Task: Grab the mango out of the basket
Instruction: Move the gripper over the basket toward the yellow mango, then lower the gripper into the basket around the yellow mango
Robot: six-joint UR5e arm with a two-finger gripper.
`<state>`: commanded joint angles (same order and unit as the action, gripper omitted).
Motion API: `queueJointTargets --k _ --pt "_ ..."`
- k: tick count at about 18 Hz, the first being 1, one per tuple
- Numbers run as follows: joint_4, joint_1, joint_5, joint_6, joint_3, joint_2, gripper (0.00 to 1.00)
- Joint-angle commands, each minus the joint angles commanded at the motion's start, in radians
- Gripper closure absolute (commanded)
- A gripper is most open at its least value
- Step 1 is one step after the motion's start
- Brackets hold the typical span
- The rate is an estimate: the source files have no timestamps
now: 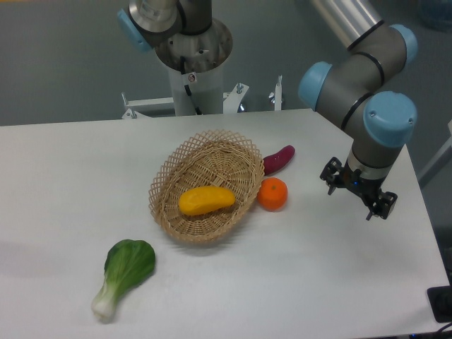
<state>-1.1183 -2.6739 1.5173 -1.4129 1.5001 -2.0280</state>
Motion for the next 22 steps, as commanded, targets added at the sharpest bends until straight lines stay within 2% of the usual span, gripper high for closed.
queueJointTargets --k 4,12,17,22 --pt "0.009 0.069 -0.023 0.014 0.054 0.031 0.00" --pt "0.011 0.153 -0.023 0.055 0.158 0.086 0.00" --pt "0.014 0.230 -0.022 0.138 0.203 0.088 0.00" --pt "0.018 0.269 -0.023 0.138 0.291 0.133 0.00"
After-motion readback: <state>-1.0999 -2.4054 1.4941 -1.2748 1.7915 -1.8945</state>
